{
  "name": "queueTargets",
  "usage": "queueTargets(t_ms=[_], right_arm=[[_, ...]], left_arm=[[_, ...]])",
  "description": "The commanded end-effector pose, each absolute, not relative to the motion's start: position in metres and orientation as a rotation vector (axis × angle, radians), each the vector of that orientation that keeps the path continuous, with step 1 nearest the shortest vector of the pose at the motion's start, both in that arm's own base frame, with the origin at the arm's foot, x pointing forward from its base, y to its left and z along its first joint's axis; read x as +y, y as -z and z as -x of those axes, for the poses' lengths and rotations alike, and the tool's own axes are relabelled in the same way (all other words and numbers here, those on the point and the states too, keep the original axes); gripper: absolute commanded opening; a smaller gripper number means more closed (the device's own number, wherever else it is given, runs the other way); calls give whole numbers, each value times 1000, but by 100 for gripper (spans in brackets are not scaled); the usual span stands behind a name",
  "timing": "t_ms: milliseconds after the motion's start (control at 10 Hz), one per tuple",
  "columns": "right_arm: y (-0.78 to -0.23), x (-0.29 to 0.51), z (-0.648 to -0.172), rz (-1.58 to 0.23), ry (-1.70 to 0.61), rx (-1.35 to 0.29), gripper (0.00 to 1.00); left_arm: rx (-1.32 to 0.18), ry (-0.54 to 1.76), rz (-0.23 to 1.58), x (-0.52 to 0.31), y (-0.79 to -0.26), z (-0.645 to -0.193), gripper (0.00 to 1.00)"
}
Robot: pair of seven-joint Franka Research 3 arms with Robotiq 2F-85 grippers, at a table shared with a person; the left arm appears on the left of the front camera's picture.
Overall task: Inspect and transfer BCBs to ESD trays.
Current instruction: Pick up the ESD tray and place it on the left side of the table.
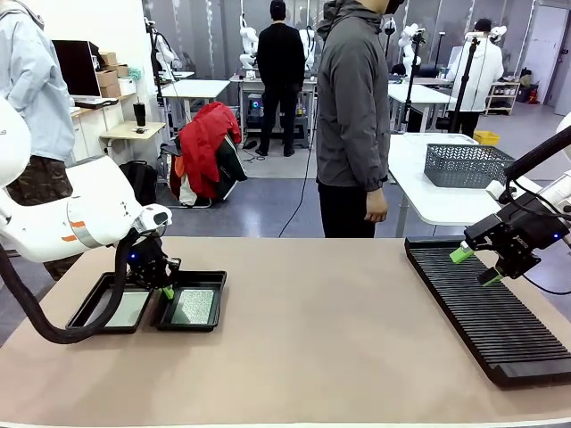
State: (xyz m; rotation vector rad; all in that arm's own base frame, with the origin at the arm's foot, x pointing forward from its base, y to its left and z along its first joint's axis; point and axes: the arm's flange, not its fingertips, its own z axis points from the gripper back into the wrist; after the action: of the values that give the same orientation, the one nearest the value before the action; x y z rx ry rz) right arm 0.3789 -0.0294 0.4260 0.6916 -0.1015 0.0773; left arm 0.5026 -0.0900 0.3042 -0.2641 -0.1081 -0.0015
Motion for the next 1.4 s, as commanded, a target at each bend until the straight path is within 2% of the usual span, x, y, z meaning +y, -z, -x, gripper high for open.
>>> queueTargets(t_ms=[0, 600, 700, 800, 900, 1000, 1100, 1200, 1300], right_arm=[[-427, -28, -379, -698, -61, -105, 100], [-427, -28, -379, -698, -61, -105, 100], [-427, -28, -379, -698, -61, -105, 100], [-427, -28, -379, -698, -61, -105, 100], [-427, -28, -379, -698, -61, -105, 100], [-427, -28, -379, -698, -61, -105, 100], [-427, -28, -379, -698, -61, -105, 100], [-427, -28, -379, -698, -61, -105, 100], [-427, -28, -379, -698, -61, -105, 100]], left_arm=[[-109, -2, 264, -88, -303, -505, 3], [-109, -2, 264, -88, -303, -505, 3], [-108, 1, 264, -90, -304, -503, 18], [-113, -6, 243, -91, -306, -501, 21], [-114, -11, 231, -93, -309, -499, 36], [-118, -10, 214, -96, -314, -495, 39], [-113, 3, 204, -99, -325, -487, 54], [-122, 14, 200, -100, -338, -478, 57], [-134, 18, 184, -102, -351, -468, 72]])
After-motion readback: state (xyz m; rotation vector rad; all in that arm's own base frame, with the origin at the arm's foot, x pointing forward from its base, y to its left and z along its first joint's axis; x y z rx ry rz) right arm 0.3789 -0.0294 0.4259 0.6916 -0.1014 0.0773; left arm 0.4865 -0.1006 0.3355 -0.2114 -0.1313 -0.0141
